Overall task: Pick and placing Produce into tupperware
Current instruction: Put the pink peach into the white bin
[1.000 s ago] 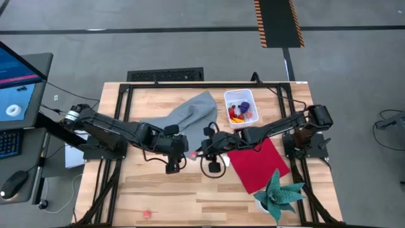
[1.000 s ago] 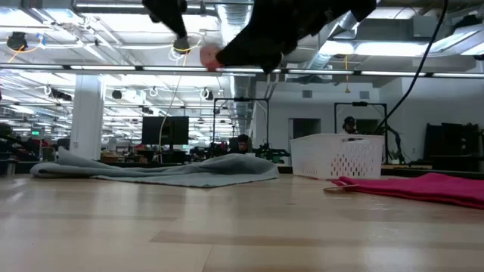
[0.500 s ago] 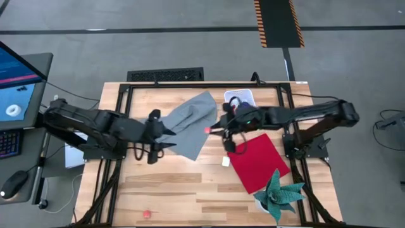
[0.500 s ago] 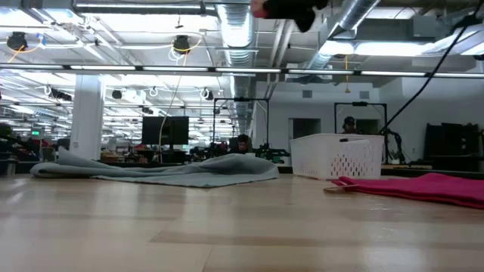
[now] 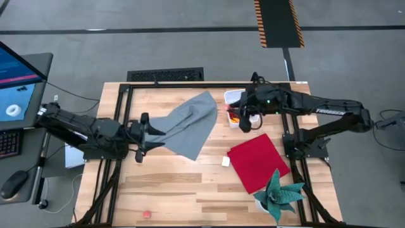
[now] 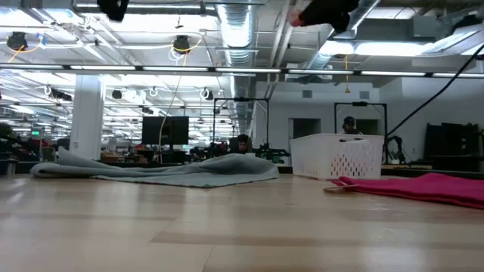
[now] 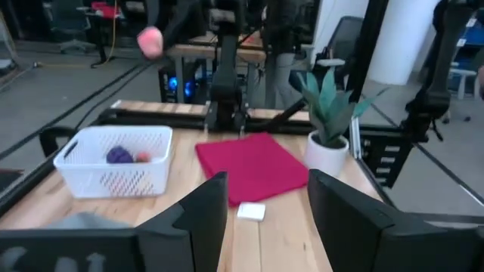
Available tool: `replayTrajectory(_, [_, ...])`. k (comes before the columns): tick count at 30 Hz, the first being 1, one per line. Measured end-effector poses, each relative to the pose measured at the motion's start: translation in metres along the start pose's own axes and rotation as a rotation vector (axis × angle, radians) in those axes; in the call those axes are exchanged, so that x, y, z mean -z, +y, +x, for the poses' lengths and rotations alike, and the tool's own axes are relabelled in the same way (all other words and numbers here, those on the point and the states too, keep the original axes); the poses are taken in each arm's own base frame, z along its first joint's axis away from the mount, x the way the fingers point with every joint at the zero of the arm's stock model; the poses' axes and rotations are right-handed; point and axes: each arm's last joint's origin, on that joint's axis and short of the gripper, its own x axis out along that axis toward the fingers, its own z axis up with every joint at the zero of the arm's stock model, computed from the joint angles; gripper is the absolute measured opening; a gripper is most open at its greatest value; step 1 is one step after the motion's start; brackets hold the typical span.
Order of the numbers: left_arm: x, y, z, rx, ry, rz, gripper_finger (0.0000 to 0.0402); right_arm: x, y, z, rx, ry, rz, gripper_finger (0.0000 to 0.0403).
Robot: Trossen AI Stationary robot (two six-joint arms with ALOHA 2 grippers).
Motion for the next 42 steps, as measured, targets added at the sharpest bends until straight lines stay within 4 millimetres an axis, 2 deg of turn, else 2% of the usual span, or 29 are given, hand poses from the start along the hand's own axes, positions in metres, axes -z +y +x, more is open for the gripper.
replayTrajectory(4, [0.031,0.004,0.0,0.006,-0.05,-0.04,0.0174,0.009,-0.019,0.002,0.067,0.094,0.075,0.0098])
replayTrajectory(9, [0.058,0.007,0.003,0.005,-0.053,-0.083,0.0174,0.026,-0.047,0.01,0.175,0.246,0.209,0.0098])
replayTrajectory(14, [0.071,0.009,0.004,-0.011,-0.061,-0.109,0.0174,0.041,-0.076,0.02,0.27,0.363,0.334,0.0098])
replayTrajectory(17, [0.071,0.009,0.004,-0.022,-0.066,-0.112,0.0174,0.051,-0.092,0.027,0.312,0.43,0.406,0.0098])
replayTrajectory(23, [0.071,0.009,0.004,-0.017,-0.07,-0.116,0.0174,0.074,-0.116,0.048,0.27,0.578,0.554,0.0098])
replayTrajectory(29, [0.071,0.009,0.004,-0.018,-0.07,-0.117,0.0174,0.092,-0.121,0.071,0.259,0.709,0.594,0.0098])
replayTrajectory(34, [0.071,0.009,0.004,-0.018,-0.07,-0.117,0.0174,0.103,-0.122,0.08,0.257,0.79,0.607,0.0098])
replayTrajectory(38, [0.071,0.009,0.004,-0.019,-0.07,-0.117,0.0174,0.104,-0.123,0.083,0.253,0.794,0.6,0.0103])
replayTrajectory(42, [0.071,0.009,0.004,-0.017,-0.07,-0.117,0.0174,0.096,-0.122,0.083,0.233,0.757,0.568,0.0141])
